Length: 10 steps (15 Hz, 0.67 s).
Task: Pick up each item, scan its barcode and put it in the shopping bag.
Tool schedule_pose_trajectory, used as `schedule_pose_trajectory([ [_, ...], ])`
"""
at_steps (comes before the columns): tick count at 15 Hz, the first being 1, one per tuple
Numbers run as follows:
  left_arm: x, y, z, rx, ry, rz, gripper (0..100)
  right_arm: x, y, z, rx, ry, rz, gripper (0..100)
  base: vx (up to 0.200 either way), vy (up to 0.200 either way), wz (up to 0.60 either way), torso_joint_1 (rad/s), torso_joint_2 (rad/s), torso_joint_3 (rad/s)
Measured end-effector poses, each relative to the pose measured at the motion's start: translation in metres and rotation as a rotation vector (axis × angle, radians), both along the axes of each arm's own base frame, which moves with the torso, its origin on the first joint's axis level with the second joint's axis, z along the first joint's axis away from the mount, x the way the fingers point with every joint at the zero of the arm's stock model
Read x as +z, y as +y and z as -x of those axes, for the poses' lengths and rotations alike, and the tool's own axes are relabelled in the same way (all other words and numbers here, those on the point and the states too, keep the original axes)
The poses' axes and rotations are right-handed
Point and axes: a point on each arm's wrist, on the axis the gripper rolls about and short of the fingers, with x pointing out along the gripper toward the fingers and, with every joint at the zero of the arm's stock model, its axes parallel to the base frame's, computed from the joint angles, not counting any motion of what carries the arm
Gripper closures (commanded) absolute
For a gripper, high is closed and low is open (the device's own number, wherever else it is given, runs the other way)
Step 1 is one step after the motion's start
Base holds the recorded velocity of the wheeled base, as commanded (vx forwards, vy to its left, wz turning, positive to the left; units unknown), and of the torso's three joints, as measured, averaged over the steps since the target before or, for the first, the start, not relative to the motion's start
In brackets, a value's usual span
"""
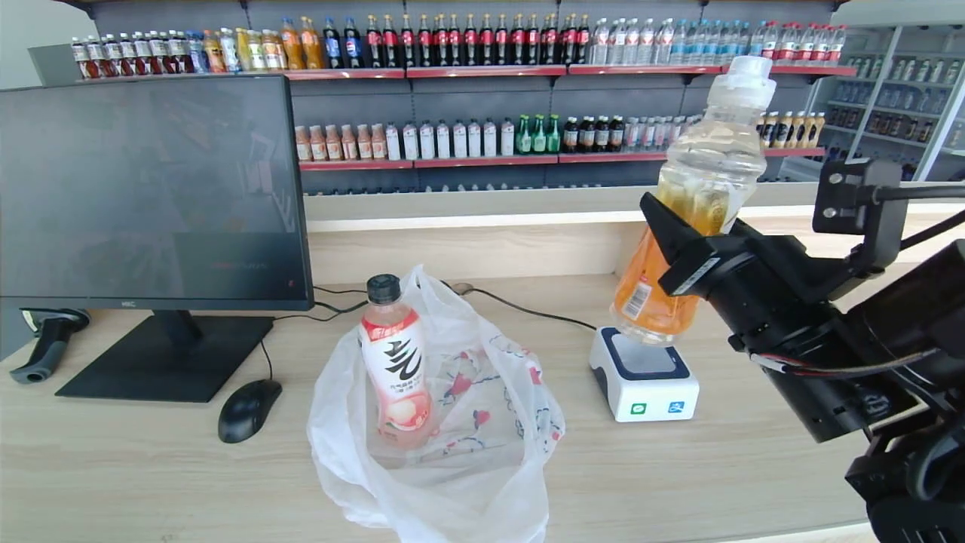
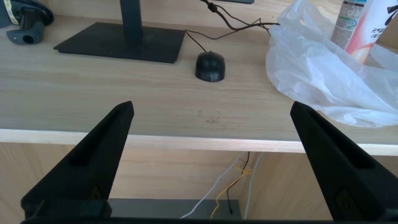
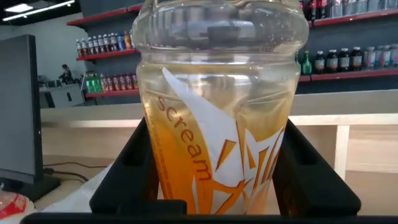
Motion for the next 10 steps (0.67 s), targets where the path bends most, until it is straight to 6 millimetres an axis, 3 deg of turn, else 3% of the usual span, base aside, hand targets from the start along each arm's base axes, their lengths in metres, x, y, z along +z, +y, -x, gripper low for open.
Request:
schedule_pose_trajectory([
  [7, 0.0, 0.0, 0.0, 0.0, 0.0, 0.001, 0, -0.005, 0.001, -0.013, 0.002, -0.002, 0.038, 100, 0.0, 0.0, 0.0, 0.0, 0.0, 0.0],
  [10, 0.0, 0.0, 0.0, -0.001, 0.0, 0.001, 0, -0.012, 0.002, -0.017, 0.014, 0.029, 0.024, 100, -0.2, 0.0, 0.0, 0.01, 0.0, 0.001],
])
